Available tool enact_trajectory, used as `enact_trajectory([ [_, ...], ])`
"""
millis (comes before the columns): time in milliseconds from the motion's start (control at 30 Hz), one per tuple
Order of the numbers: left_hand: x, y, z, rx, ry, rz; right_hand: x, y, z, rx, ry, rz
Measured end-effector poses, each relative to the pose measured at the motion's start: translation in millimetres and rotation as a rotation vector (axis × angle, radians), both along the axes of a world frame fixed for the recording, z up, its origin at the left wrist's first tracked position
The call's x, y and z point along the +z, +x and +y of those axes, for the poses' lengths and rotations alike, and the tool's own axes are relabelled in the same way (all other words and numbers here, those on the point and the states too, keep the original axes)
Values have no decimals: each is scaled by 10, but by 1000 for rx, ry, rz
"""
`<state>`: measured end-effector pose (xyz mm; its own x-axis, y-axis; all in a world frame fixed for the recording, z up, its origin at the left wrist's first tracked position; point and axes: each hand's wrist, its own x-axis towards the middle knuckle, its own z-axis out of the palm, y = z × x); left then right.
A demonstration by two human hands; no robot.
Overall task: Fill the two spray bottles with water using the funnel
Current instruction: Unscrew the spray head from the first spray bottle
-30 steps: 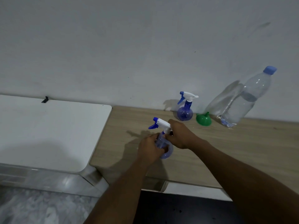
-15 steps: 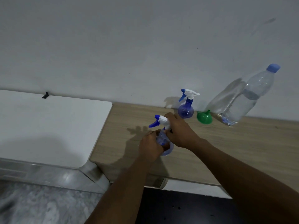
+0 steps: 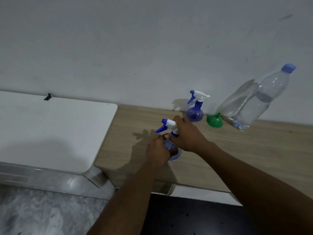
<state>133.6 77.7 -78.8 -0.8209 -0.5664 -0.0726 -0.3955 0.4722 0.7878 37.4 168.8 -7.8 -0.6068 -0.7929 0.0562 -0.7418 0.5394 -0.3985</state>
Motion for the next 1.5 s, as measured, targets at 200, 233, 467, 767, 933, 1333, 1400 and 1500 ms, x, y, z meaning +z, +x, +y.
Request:
enact_trajectory([
  [200,28,-12,-25,-19,21,-30,29,-18,-56,-15,13,-53],
  [233,35,-1,-22,-19,14,-16,42,-35,-45,-9,12,-78],
  [467,56,3,-9,-5,-2,-23,-47,11,-20,-75,-19,-6],
  [767,47,-1,-11,-8,-8,-20,-64,-30,-71,-110,-55,-99],
  [933,61,-17,-37,-11,40,-5,-73,-92,-67,-40,-54,-156],
  [1333,48,8,-6,0,20,16,-96,-99,-5,-73,-101,-195],
  [1400,44,6,-1,-8,7,15,-116,-93,-13,-100,-94,-165],
  [1500,64,3,-9,-14,7,25,-99,-96,-26,-57,-104,-207],
])
